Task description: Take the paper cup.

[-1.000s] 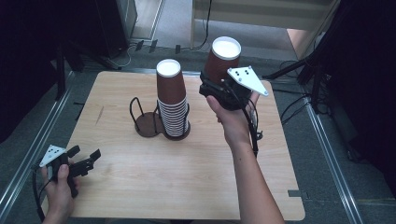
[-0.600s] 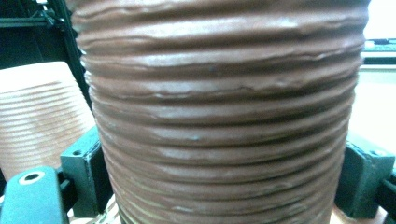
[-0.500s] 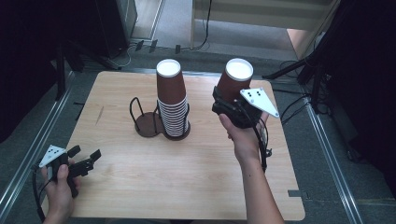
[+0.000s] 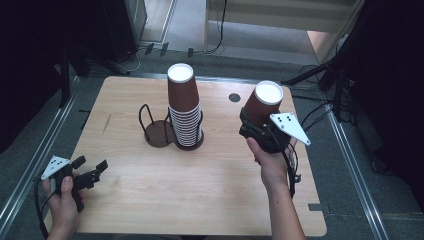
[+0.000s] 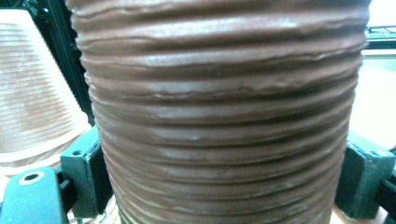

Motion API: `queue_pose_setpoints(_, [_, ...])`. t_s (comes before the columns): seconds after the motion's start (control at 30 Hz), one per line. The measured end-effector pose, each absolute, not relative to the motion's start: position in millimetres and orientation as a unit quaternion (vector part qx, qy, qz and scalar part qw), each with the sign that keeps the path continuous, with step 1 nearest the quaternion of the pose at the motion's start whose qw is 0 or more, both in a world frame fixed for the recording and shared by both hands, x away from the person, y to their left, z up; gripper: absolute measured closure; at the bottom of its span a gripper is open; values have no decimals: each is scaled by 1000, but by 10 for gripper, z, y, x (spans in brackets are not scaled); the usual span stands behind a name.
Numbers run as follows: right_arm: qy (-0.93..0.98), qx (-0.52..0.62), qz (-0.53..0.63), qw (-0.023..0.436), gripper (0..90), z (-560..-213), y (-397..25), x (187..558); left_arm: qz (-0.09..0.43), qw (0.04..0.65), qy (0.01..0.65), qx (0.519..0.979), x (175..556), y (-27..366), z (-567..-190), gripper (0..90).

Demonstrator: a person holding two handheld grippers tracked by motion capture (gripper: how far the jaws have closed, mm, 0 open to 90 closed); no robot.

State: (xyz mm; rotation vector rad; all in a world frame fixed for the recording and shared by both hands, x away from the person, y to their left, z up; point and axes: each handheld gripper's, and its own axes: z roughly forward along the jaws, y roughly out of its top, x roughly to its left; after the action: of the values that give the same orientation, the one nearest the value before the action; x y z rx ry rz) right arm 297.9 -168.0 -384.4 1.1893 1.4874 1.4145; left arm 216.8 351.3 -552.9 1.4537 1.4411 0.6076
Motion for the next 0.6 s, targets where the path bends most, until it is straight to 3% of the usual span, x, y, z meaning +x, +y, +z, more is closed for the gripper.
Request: queue_pose_setpoints(0.6, [591,475,531,377,113,-4283,-1737,2748,255,482,587,598,2151,3492,-5526,90])
